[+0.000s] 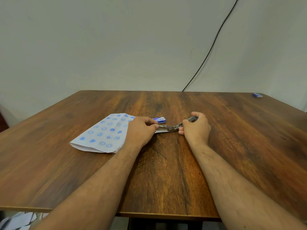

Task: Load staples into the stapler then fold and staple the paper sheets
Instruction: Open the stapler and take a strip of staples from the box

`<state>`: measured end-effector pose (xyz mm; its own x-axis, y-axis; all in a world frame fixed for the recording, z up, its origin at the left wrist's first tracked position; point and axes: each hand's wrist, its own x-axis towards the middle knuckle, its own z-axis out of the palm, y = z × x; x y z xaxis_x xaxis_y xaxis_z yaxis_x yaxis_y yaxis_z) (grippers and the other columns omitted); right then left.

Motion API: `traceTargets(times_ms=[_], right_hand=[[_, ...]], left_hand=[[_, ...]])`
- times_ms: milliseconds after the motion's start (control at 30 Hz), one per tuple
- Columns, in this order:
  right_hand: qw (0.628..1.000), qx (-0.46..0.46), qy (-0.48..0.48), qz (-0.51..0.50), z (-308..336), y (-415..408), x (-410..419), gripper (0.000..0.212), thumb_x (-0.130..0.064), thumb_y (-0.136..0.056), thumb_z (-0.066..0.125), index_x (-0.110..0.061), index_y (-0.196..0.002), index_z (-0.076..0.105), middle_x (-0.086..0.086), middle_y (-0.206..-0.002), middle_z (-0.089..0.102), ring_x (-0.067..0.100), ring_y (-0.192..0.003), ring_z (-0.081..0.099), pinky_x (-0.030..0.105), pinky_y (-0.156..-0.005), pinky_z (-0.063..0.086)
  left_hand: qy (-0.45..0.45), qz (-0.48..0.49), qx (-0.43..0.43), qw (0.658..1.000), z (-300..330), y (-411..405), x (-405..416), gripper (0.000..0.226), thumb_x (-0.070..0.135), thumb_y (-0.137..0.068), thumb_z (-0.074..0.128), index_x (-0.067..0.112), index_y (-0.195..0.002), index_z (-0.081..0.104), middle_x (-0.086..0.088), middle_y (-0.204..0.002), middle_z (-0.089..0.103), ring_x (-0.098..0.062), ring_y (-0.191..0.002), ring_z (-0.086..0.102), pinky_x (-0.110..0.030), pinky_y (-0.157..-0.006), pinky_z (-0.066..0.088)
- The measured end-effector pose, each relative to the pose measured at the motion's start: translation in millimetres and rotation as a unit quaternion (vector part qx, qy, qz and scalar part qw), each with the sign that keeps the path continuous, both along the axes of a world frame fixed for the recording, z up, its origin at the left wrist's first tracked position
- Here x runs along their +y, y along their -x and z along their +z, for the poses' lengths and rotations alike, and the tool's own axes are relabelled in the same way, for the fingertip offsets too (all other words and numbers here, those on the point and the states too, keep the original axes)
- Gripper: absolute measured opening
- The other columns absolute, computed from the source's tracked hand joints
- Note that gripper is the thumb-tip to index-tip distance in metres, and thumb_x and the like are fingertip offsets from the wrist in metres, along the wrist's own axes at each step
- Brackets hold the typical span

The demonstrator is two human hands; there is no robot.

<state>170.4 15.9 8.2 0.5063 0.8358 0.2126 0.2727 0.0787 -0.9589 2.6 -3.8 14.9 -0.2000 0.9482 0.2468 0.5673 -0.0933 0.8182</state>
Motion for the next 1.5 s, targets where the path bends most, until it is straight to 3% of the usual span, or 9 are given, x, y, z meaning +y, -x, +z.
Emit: traceTargets(times_ms=[200,333,433,600,767,933,1067,1300,1500], right_hand=[[0.997,-0.049,0.061,-0.003,0,2,-2,0.040,-0.002,-0.073,0.065,-0.012,-0.111,0.073,0.006,-0.089,0.074,0.017,-0.085,0.073,0.027,-0.092,0.054],[0.996,-0.041,0.081,0.014,5,-1,-7,0.031,0.001,-0.081,0.063,-0.012,-0.105,0.076,-0.004,-0.057,0.067,-0.007,-0.061,0.060,0.011,-0.067,0.047],[0.996,-0.041,0.075,0.017,5,-2,-7,0.029,0.000,-0.083,0.061,-0.013,-0.103,0.077,-0.001,-0.059,0.069,-0.007,-0.057,0.058,0.004,-0.046,0.035],[0.994,-0.087,0.067,0.027,6,-1,-9,0.024,-0.001,-0.085,0.063,-0.013,-0.097,0.079,-0.003,-0.064,0.070,0.000,-0.068,0.062,0.020,-0.080,0.049],[0.985,-0.153,0.026,0.069,3,2,-9,0.027,-0.009,-0.086,0.058,-0.018,-0.099,0.080,0.002,-0.100,0.078,0.019,-0.102,0.070,0.026,-0.100,0.049],[0.964,-0.229,0.004,0.134,3,6,-11,0.026,-0.015,-0.089,0.060,-0.021,-0.104,0.080,-0.003,-0.112,0.075,0.014,-0.113,0.061,0.017,-0.091,0.035],[0.951,-0.258,-0.015,0.172,2,7,-11,0.021,-0.024,-0.090,0.065,-0.020,-0.104,0.080,-0.006,-0.106,0.077,0.007,-0.096,0.061,0.017,-0.083,0.032],[0.956,-0.232,-0.025,0.177,-1,7,-7,0.025,-0.045,-0.087,0.070,-0.024,-0.095,0.083,-0.010,-0.090,0.079,0.004,-0.093,0.066,0.023,-0.078,0.038],[0.954,-0.237,-0.010,0.181,1,7,-8,0.029,-0.051,-0.082,0.075,-0.023,-0.089,0.082,-0.012,-0.082,0.074,0.000,-0.082,0.063,0.016,-0.064,0.041]], left_hand=[[0.004,0.011,0.023,1.000,-1,-1,0,0.017,0.027,-0.092,0.069,0.025,-0.107,0.078,0.005,-0.105,0.074,-0.005,-0.086,0.060,-0.022,-0.077,0.043],[-0.004,0.018,0.043,0.999,-2,-2,1,0.016,0.024,-0.092,0.068,0.024,-0.104,0.079,0.004,-0.100,0.075,-0.005,-0.081,0.060,-0.021,-0.074,0.042],[0.011,0.017,0.091,0.996,-2,-3,2,0.017,0.021,-0.091,0.068,0.023,-0.103,0.080,0.003,-0.098,0.075,-0.005,-0.075,0.058,-0.019,-0.070,0.041],[0.012,0.003,0.108,0.994,-2,-3,0,0.020,0.022,-0.093,0.066,0.024,-0.108,0.079,0.003,-0.102,0.075,-0.003,-0.076,0.057,-0.015,-0.066,0.040],[0.027,-0.002,0.148,0.989,-1,-4,0,0.030,0.019,-0.088,0.067,0.021,-0.117,0.076,0.001,-0.107,0.076,-0.008,-0.085,0.058,-0.021,-0.078,0.042],[0.021,-0.001,0.126,0.992,-1,-3,0,0.024,0.021,-0.090,0.069,0.021,-0.113,0.077,0.001,-0.110,0.075,-0.007,-0.088,0.058,-0.021,-0.079,0.041],[-0.018,-0.006,0.100,0.995,-3,-2,-2,0.023,0.025,-0.090,0.072,0.024,-0.112,0.078,0.002,-0.110,0.076,-0.008,-0.092,0.061,-0.022,-0.083,0.043],[-0.040,-0.045,0.037,0.998,-3,-1,-5,0.020,0.023,-0.085,0.076,0.027,-0.104,0.080,0.006,-0.092,0.078,-0.008,-0.083,0.071,-0.033,-0.087,0.057],[-0.028,-0.061,0.049,0.997,-2,0,-6,0.021,0.025,-0.086,0.077,0.029,-0.107,0.079,0.009,-0.095,0.078,-0.002,-0.086,0.067,-0.022,-0.085,0.051]])
